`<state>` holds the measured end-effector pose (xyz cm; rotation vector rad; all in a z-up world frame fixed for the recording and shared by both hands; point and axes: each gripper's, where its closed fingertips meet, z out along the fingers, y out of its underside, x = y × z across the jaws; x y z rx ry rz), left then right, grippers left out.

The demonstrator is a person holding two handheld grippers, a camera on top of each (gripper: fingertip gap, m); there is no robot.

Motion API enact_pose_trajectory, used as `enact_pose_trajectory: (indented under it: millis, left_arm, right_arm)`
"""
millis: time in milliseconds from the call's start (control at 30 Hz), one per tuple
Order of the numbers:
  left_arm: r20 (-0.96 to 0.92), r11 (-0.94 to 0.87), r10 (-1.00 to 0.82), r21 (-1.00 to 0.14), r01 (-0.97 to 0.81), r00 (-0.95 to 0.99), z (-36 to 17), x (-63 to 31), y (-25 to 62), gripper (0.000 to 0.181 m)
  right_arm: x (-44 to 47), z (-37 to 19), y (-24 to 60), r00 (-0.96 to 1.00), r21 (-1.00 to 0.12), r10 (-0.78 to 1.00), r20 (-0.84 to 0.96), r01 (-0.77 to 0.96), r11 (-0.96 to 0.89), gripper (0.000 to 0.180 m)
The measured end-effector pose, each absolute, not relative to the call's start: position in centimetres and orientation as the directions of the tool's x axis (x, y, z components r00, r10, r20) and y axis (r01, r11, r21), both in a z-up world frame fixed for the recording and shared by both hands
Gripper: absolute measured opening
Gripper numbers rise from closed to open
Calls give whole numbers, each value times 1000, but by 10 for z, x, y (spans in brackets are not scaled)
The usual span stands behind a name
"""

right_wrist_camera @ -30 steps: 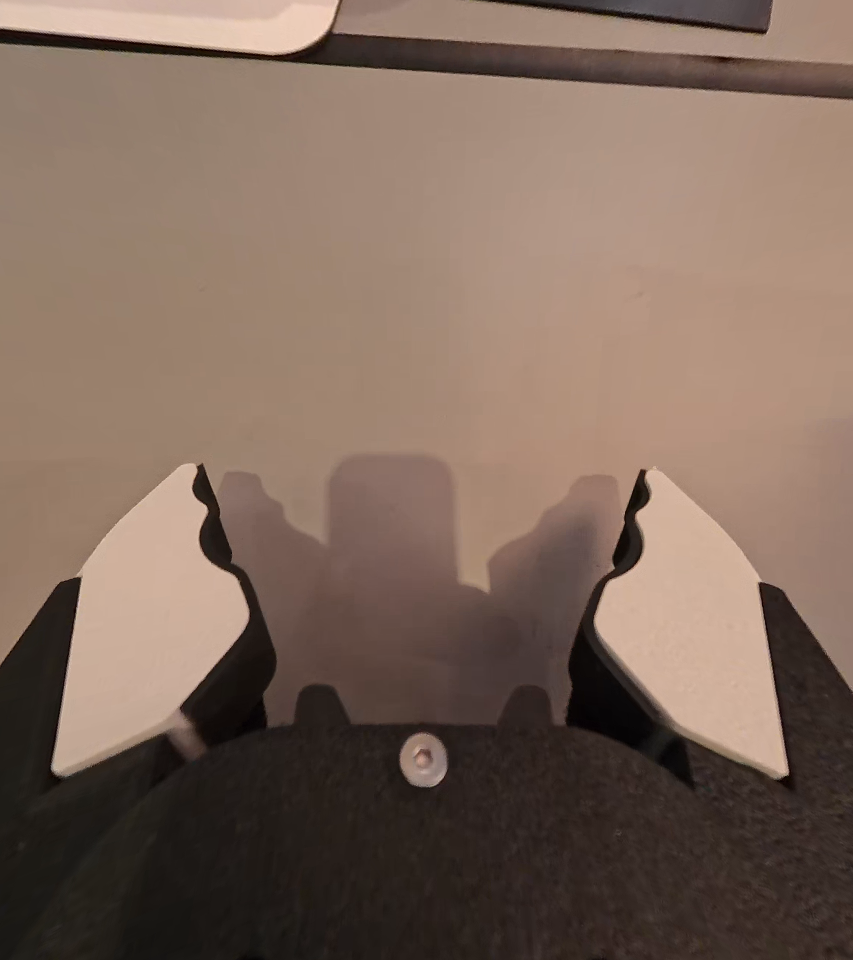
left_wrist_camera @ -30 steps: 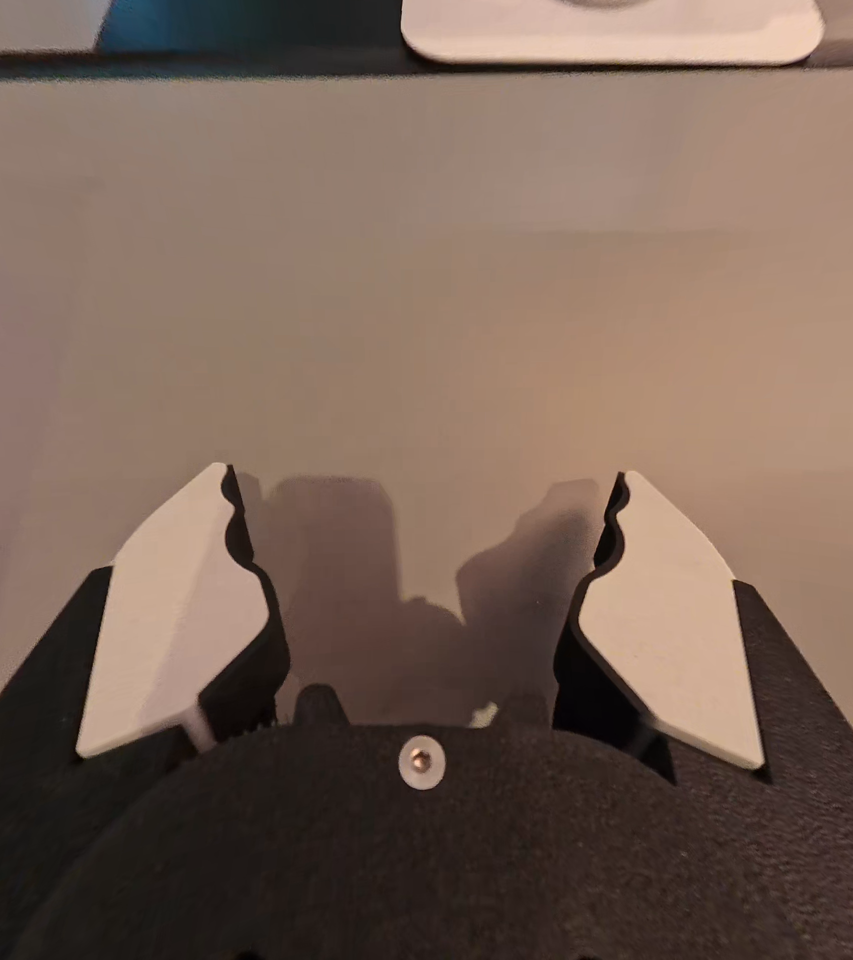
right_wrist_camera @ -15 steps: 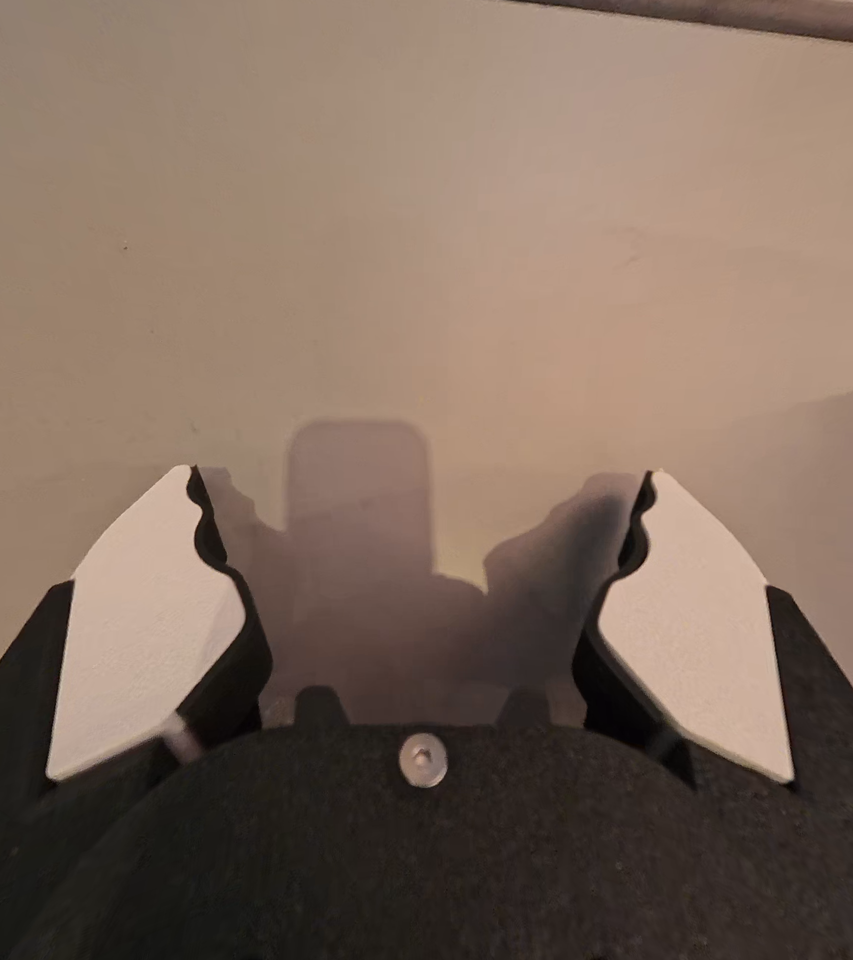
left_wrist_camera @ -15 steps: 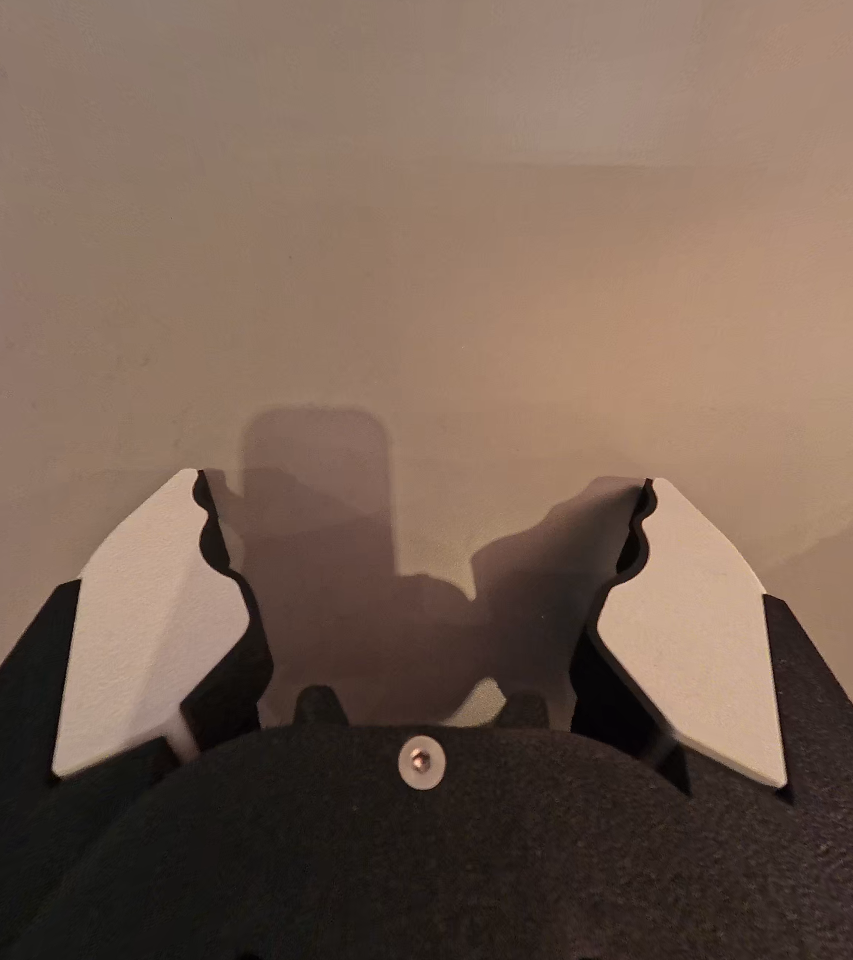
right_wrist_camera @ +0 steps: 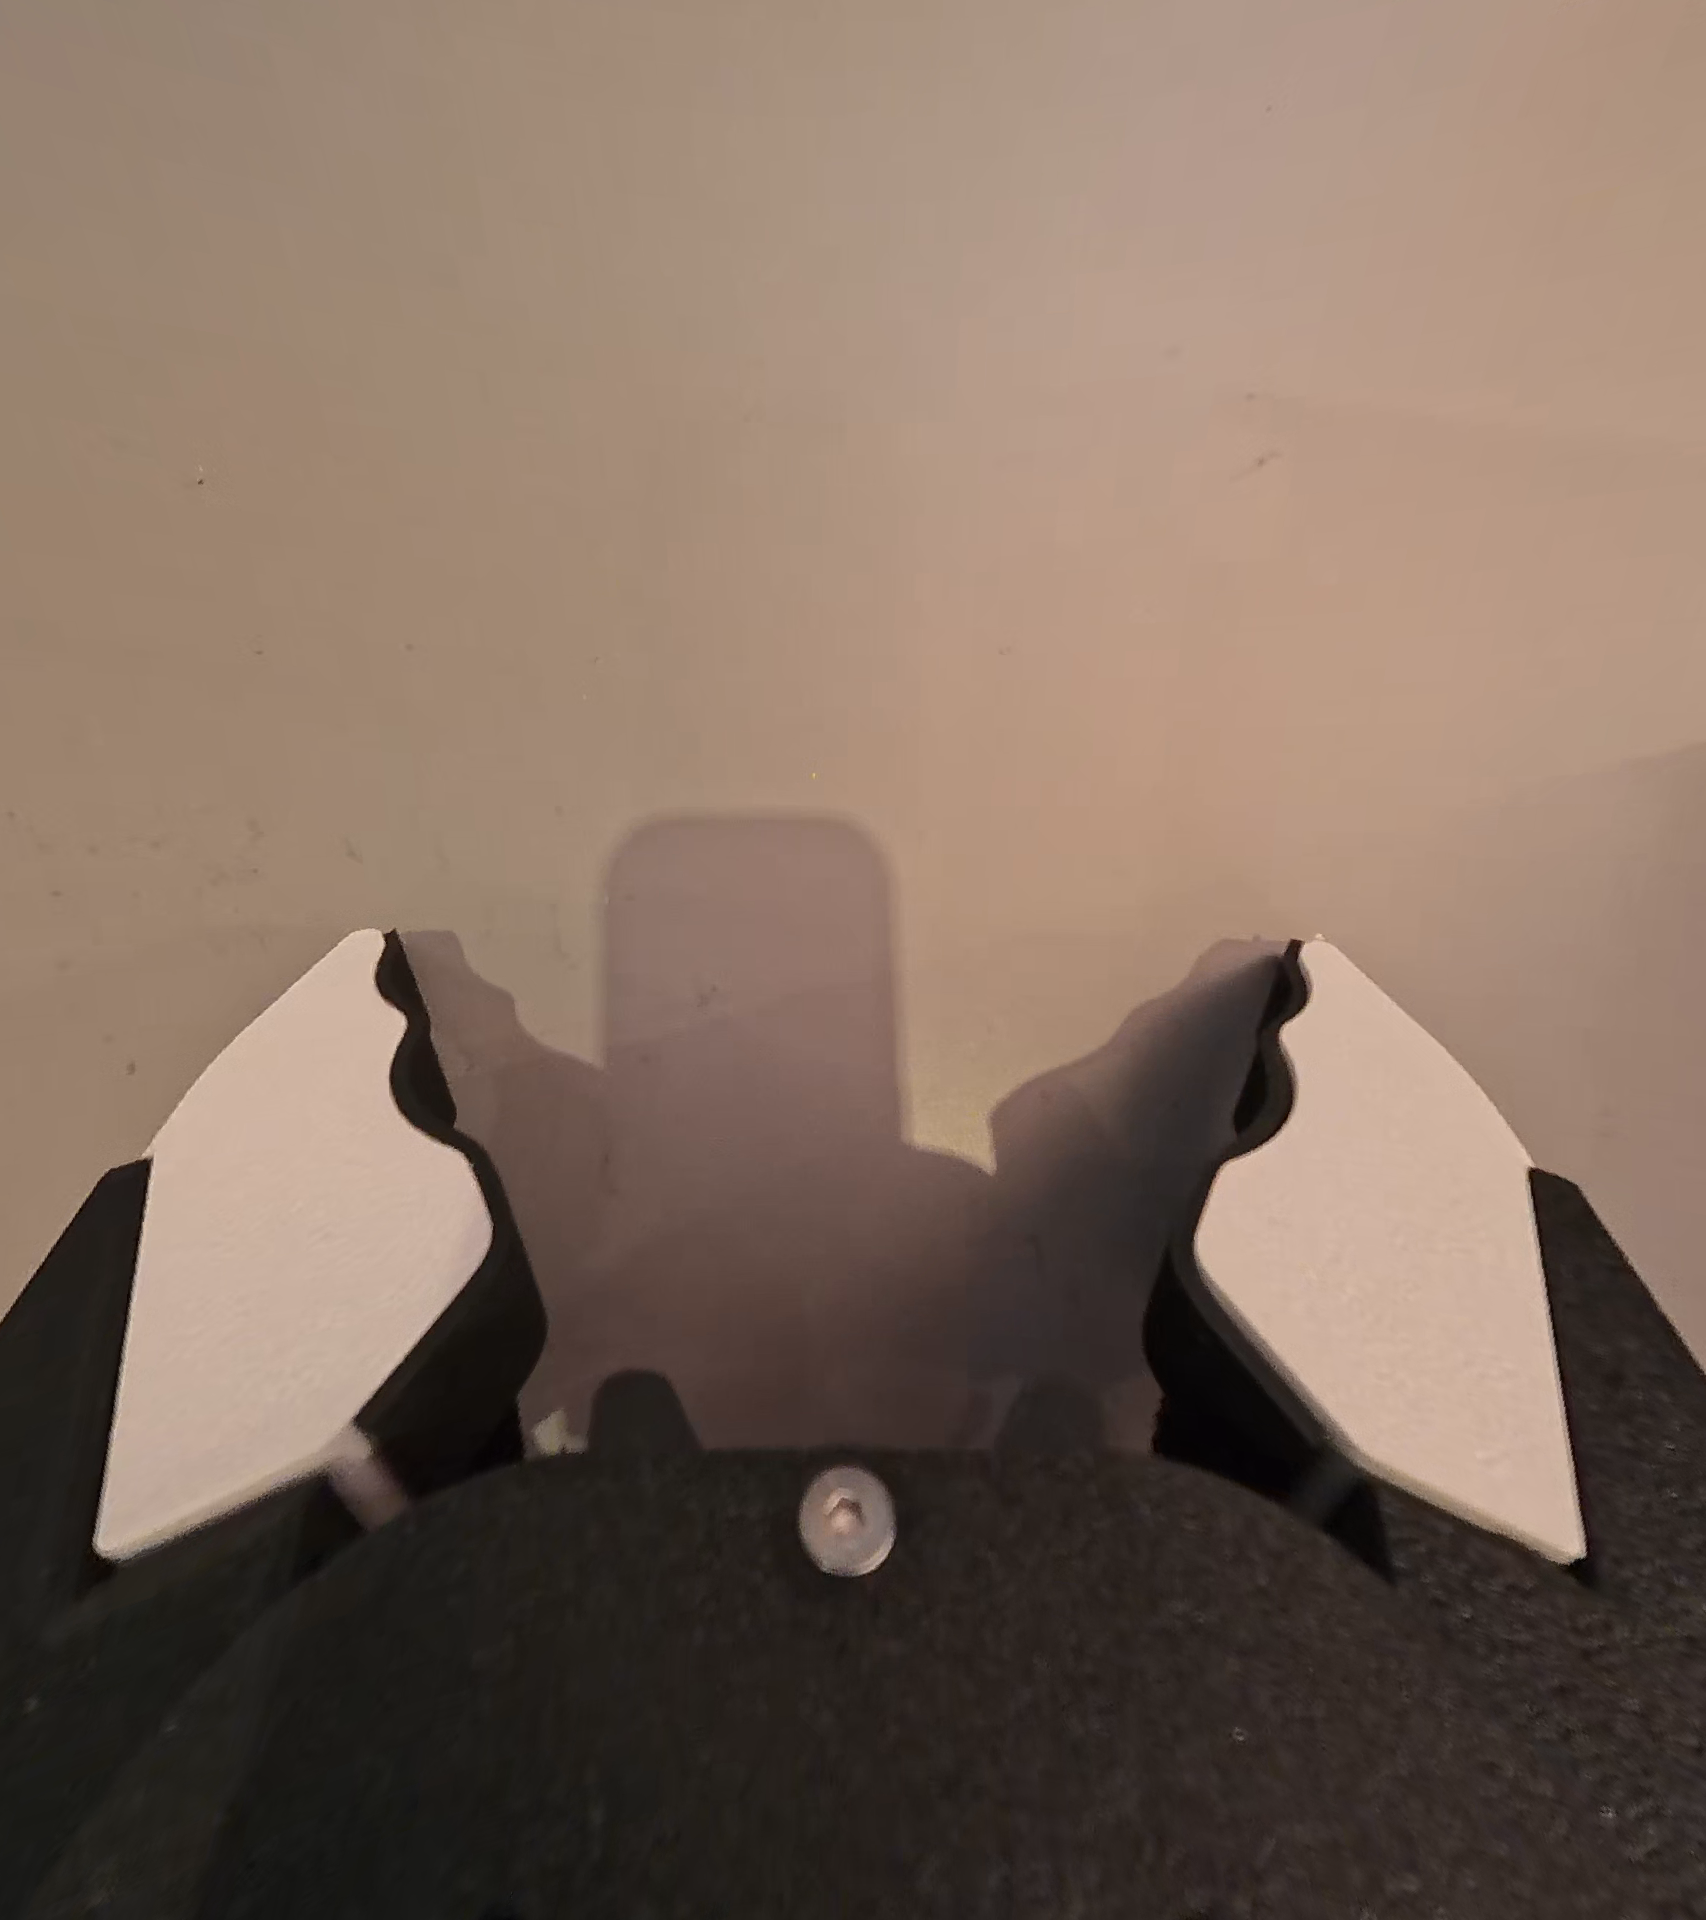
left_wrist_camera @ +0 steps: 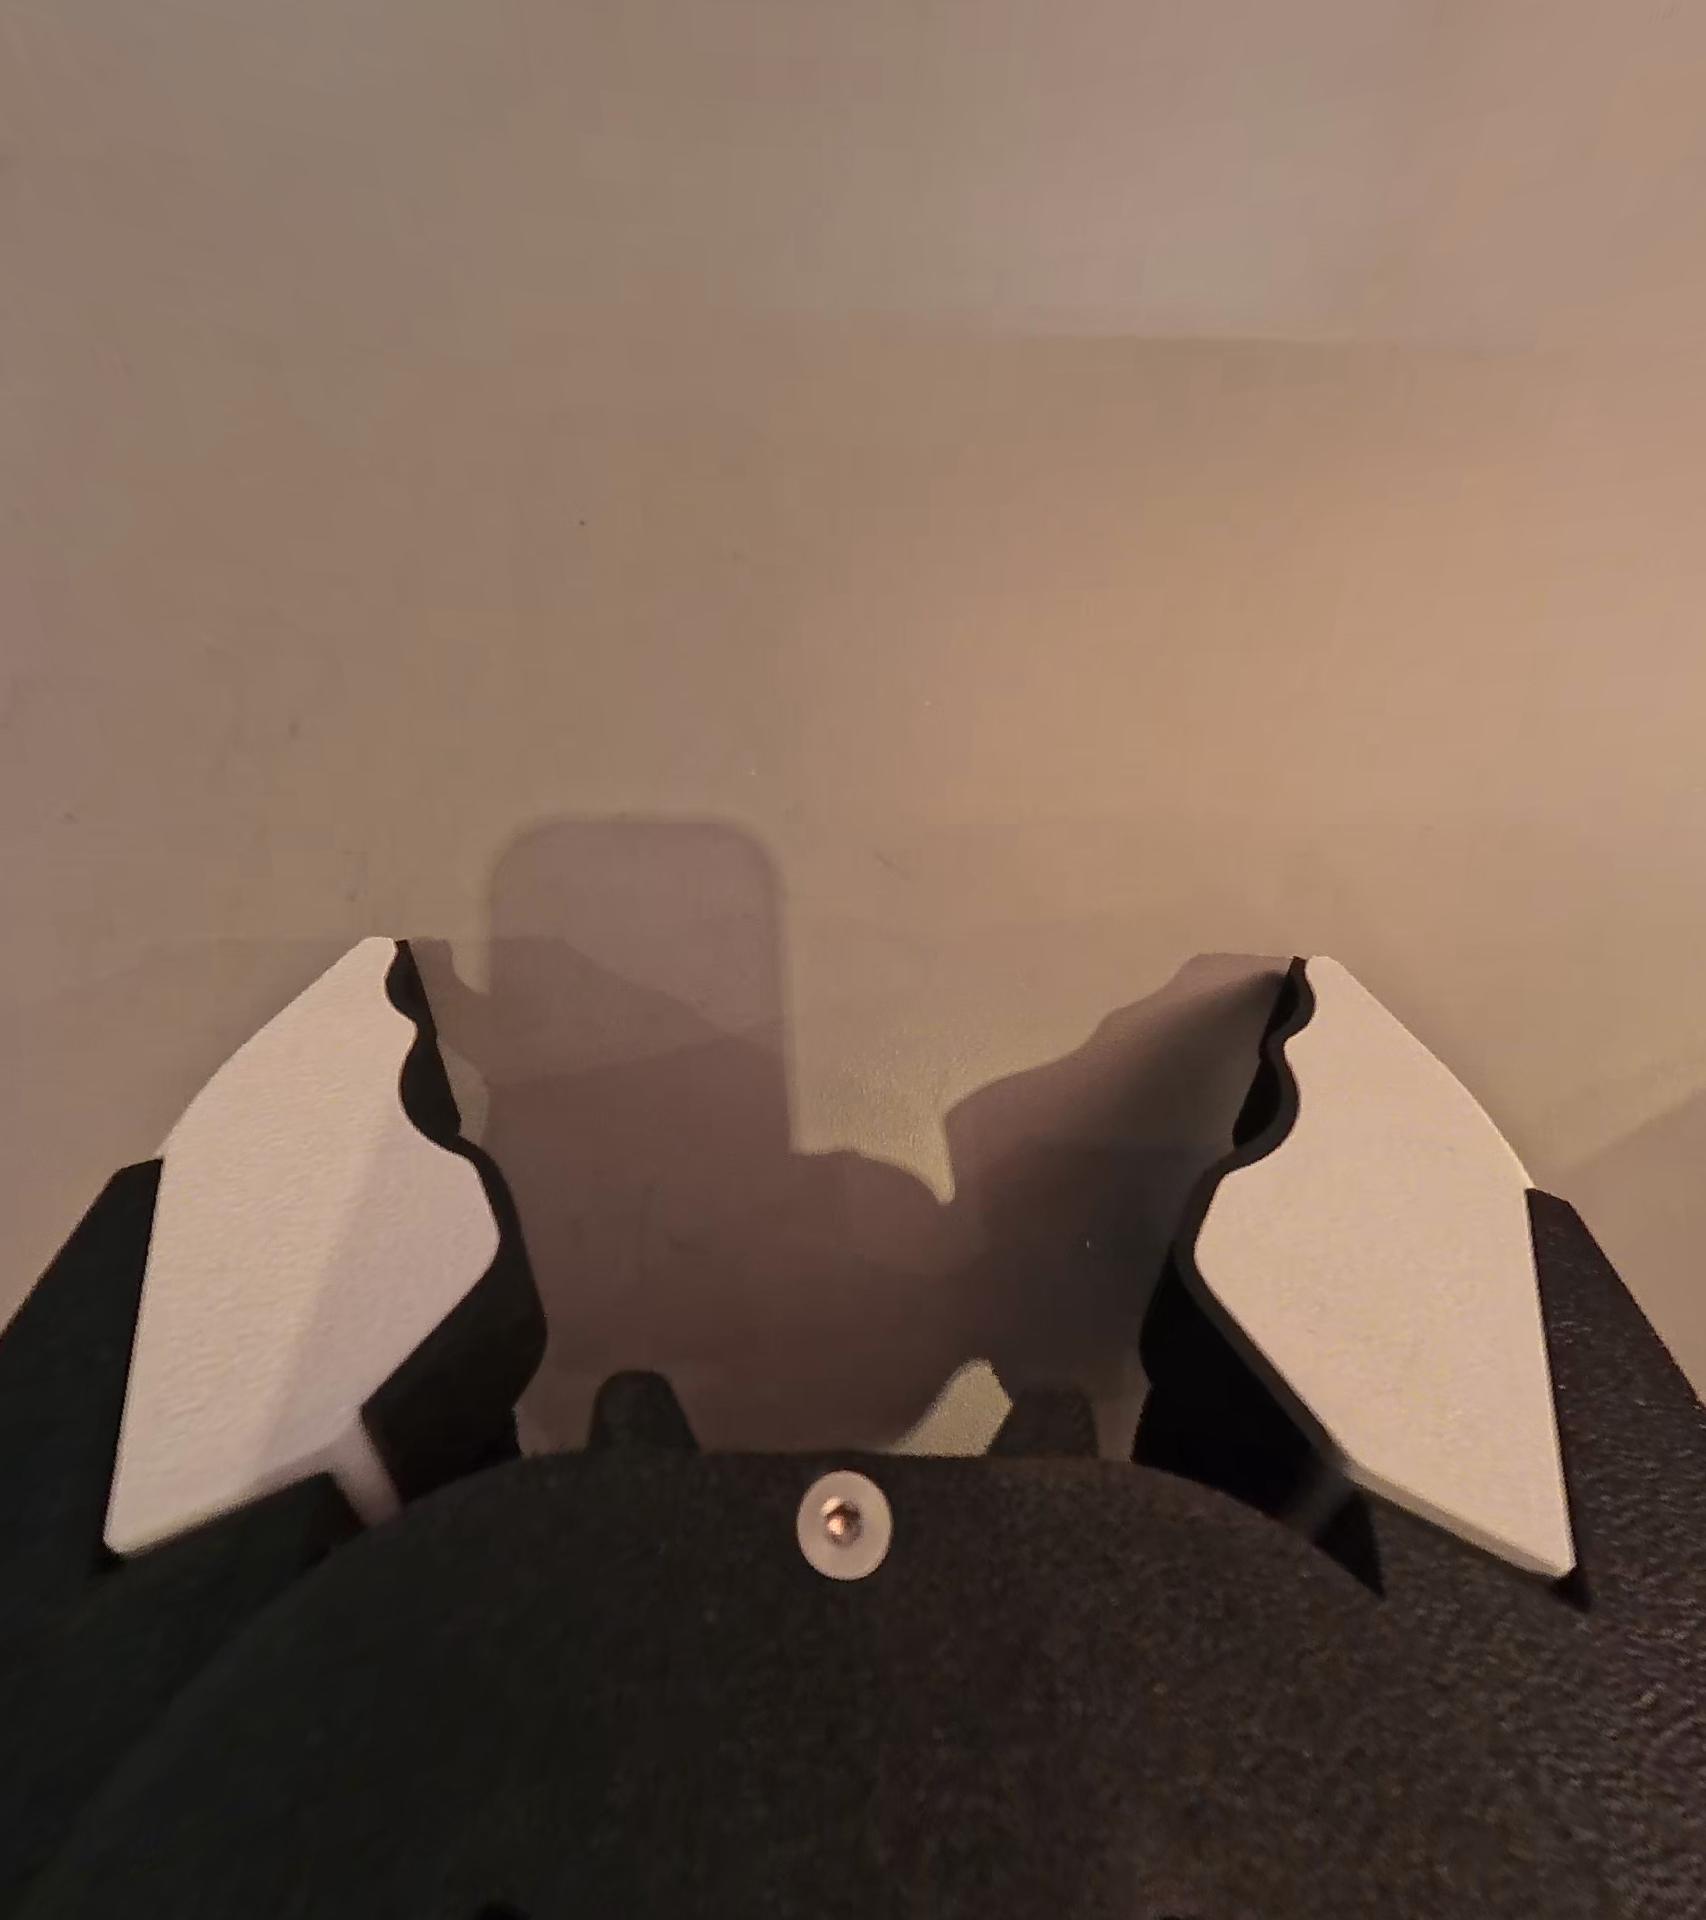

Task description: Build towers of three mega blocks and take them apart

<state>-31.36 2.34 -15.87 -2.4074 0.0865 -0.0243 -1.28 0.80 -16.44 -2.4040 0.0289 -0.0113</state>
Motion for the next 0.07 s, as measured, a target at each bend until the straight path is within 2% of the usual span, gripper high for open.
enact_pose_trajectory:
  millis: [67]
  left_arm:
    - [-6,-741,-68,-669,-55,998,-159,-314,23,146]
  right_arm:
    - [-13,-164,7,1000,-673,-27,0,-20,-740,145]
